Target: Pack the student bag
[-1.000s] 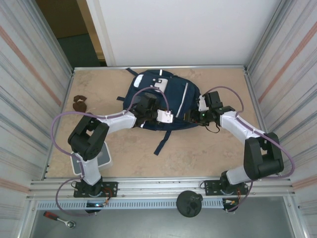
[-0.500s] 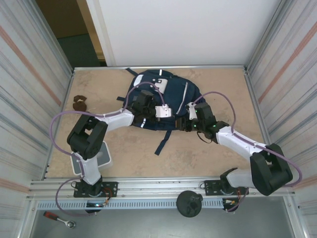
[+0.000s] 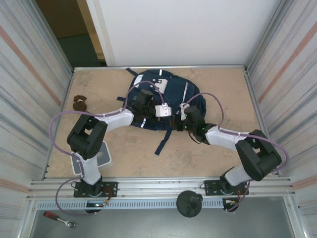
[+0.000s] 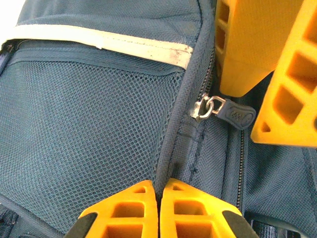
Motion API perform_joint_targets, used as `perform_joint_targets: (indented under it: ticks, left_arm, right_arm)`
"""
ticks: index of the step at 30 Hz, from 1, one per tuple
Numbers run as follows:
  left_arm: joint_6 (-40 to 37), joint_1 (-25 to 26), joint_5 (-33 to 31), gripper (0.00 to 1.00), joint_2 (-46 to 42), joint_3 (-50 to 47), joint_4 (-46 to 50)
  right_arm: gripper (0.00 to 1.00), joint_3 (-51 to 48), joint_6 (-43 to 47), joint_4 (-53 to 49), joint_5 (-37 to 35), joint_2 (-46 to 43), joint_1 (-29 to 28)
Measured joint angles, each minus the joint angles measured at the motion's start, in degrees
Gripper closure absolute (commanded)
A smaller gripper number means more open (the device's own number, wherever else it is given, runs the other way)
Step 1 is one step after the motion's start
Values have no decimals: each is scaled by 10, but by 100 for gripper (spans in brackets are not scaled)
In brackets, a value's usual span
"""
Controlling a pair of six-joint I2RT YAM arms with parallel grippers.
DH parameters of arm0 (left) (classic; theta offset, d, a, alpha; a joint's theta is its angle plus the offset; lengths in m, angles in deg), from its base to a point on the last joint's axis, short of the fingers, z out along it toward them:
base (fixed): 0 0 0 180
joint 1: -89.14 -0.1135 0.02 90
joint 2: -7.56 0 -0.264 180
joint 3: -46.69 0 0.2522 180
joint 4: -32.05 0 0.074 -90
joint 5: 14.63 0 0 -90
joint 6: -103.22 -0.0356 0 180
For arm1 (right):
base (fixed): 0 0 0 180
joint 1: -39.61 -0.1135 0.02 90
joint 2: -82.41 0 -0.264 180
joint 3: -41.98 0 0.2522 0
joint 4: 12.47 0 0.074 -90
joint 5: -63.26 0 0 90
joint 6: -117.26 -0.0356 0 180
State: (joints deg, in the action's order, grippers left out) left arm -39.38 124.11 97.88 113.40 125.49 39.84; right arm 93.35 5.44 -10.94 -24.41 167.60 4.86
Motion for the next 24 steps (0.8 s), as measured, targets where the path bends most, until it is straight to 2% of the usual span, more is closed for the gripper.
perform_joint_targets:
  ticks: [9,15,19,24]
  left_arm:
    - [0,0,0,100,0,0,2]
    - [0,0,-2,100,0,0,2]
    - [0,-2,-2,100,0,0,2]
    - [0,-9,6,100,-2,-2,1]
  right_arm:
    - [68,1,0,36,-39,39,-9]
    - [84,7,-3,50,-56,61,-9]
    - [100,9,-3,65,-53,71,-12]
    - [100,4,-1,64,-59,59,-14]
